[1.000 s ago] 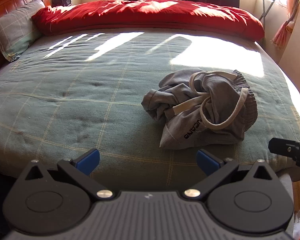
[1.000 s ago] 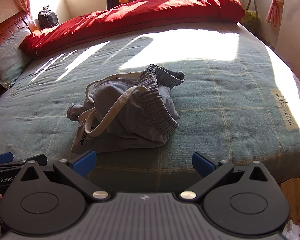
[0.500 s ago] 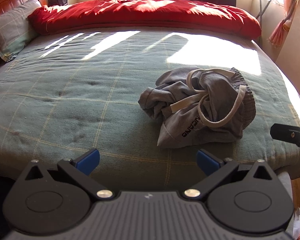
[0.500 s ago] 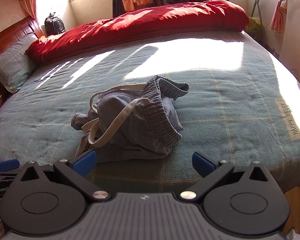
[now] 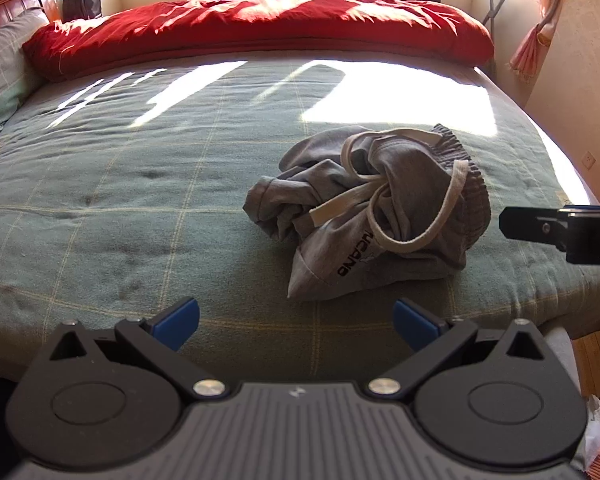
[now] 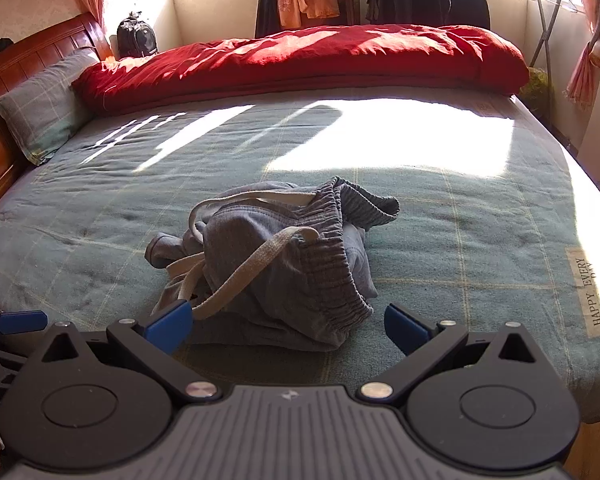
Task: Fold clothes
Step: 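Grasp the sweatpants waistband with the right tool while the left tool grasps the fabric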
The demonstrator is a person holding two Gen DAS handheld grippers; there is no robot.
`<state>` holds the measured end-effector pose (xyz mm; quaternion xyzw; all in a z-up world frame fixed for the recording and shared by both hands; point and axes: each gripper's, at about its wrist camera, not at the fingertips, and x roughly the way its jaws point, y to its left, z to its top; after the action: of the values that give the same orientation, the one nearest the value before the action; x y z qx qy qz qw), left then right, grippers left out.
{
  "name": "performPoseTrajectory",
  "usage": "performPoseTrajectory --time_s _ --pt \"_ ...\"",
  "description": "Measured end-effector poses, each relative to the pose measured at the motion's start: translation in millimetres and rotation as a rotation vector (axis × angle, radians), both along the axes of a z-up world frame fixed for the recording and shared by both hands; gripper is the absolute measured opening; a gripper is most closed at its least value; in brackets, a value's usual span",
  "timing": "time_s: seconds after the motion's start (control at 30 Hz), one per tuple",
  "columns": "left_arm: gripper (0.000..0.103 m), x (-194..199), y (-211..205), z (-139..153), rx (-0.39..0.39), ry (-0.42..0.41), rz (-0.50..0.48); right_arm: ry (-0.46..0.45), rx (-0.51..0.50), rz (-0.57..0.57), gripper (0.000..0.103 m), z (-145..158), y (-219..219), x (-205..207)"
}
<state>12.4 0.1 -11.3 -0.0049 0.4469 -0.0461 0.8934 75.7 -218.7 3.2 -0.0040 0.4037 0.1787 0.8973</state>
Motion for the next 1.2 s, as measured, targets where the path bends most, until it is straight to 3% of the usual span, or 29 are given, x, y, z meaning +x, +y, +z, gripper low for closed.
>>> performPoseTrajectory --time_s 0.2,0.33,0.5,0.7,0.8,1.0,1.2 --pt "0.102 3 -1 -9 -0.049 -0.016 -0.077 -0.084 0.040 0.067 0.103 -4 -6 3" --pt "0.102 6 1 -16 -0.072 -0.046 -0.091 -0.073 0.028 0.065 0.103 -10 -7 15" --pt "0.102 14 2 -20 -0.057 -0.049 -0.097 -0.056 0.035 0.040 0.100 -18 -12 28" --pt "0.102 31 -6 -26 0.042 0.002 -0.097 -0.019 0.052 0.035 0.099 -29 -17 42" --pt "0.102 38 -5 -31 0.023 0.038 -0.098 -0.006 0.058 0.053 0.099 -32 -18 48" --pt "0.102 44 -18 -27 0.125 0.009 -0.168 0.008 0.028 0.090 0.099 -35 -16 61" --pt "0.102 55 -16 -25 0.095 -0.044 -0.196 0.058 -0.005 0.184 0.099 -45 -2 74"
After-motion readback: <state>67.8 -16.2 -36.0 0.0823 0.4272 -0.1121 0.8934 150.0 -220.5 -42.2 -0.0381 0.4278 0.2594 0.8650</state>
